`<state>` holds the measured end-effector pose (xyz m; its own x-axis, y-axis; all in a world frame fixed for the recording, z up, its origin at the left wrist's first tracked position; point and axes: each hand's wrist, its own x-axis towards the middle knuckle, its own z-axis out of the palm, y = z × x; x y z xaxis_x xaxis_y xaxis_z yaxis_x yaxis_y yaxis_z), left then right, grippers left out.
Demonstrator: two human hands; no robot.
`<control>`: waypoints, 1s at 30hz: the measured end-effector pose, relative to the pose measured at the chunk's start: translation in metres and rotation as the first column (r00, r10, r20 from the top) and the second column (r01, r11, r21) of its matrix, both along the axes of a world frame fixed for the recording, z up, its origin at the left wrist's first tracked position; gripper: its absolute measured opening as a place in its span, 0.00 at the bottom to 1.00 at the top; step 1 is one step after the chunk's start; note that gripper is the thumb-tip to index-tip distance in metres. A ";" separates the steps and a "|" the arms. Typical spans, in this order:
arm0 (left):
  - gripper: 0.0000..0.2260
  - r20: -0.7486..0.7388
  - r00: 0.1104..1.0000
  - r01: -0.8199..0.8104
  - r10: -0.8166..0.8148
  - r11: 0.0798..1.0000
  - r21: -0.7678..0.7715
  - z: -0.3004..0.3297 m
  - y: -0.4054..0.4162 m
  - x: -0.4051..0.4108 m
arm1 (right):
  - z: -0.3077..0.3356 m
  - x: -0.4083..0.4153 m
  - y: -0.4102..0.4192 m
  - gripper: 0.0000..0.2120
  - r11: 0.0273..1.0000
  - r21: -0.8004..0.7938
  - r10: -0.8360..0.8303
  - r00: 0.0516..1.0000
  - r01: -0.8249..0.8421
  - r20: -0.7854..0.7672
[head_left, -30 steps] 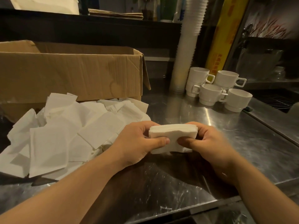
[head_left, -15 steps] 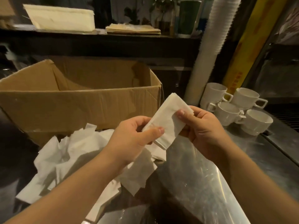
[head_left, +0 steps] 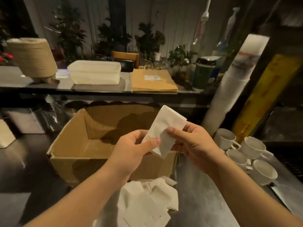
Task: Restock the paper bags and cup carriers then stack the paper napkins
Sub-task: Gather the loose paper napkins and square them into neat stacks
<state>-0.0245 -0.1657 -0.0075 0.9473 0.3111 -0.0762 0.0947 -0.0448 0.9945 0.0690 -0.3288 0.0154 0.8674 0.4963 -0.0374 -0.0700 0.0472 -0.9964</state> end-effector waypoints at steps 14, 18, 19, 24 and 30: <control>0.11 -0.062 0.996 -0.071 0.068 0.997 -0.033 0.113 0.119 0.031 | 0.118 0.047 0.129 0.17 0.996 -0.060 0.067 0.997 -0.065 0.045; 0.11 -0.065 0.992 -0.105 0.104 0.994 -0.023 0.123 0.162 0.036 | 0.131 0.056 0.172 0.14 0.993 -0.078 0.094 0.995 -0.092 0.027; 0.10 -0.068 0.992 -0.106 0.105 0.994 -0.022 0.126 0.172 0.037 | 0.134 0.057 0.182 0.13 0.991 -0.080 0.105 0.994 -0.103 0.022; 0.08 -0.100 0.987 -0.122 0.123 0.992 0.018 0.134 0.226 0.048 | 0.145 0.071 0.231 0.13 0.987 -0.065 0.146 0.989 -0.146 0.006; 0.09 -0.109 0.985 -0.117 0.134 0.982 0.150 0.144 0.284 0.086 | 0.147 0.112 0.289 0.14 0.991 -0.101 0.093 0.995 -0.090 0.021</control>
